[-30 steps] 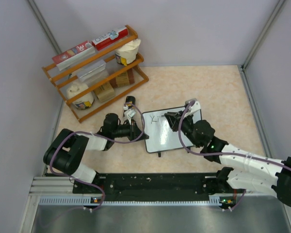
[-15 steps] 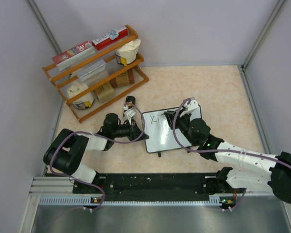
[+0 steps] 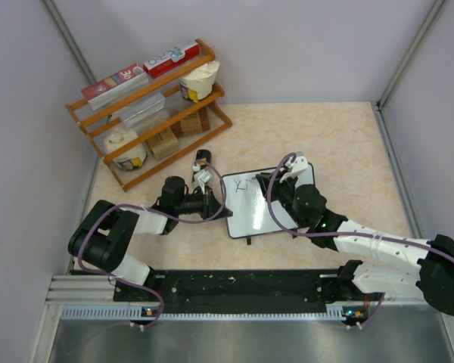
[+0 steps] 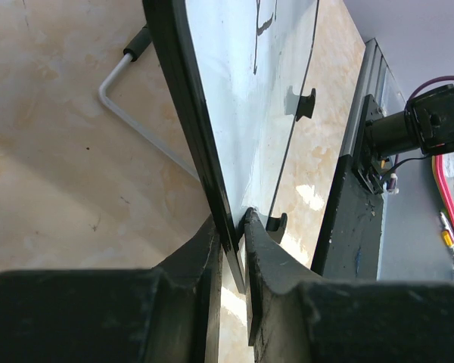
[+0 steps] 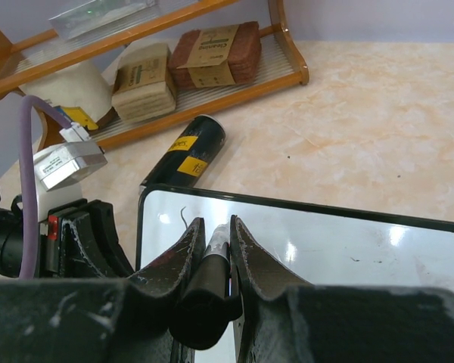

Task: Write a sentence on the whiteboard
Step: Write on the whiteboard with the whiteboard.

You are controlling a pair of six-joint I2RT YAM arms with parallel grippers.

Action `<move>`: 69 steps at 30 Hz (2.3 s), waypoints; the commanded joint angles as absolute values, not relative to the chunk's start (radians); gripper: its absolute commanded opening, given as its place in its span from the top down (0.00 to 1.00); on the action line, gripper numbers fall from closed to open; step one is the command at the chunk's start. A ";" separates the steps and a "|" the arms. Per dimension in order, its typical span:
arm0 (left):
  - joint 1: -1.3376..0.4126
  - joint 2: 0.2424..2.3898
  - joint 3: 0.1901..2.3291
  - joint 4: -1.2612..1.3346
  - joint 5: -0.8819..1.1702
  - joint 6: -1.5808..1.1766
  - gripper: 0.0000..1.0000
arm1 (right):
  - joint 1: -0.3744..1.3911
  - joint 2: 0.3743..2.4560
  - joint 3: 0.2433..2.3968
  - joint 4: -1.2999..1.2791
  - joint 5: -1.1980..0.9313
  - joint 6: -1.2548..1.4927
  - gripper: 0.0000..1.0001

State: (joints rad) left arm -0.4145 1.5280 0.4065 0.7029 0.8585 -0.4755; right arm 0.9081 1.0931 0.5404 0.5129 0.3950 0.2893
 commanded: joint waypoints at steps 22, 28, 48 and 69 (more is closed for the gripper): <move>-0.437 1.555 0.405 0.614 0.819 -0.407 1.00 | 0.919 1.015 0.502 0.545 0.400 0.302 1.00; -0.437 1.555 0.405 0.615 0.819 -0.407 1.00 | 0.920 1.022 0.483 0.541 0.400 0.302 1.00; -0.440 1.557 0.408 0.614 0.819 -0.405 1.00 | 0.920 0.968 0.408 0.492 0.393 0.325 1.00; -0.443 1.560 0.411 0.607 0.818 -0.403 1.00 | 0.920 0.974 0.425 0.497 0.400 0.321 1.00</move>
State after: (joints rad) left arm -0.4210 1.5299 0.4141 0.6922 0.8520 -0.4721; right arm 0.9081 0.9791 0.4126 0.5083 0.3809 0.3264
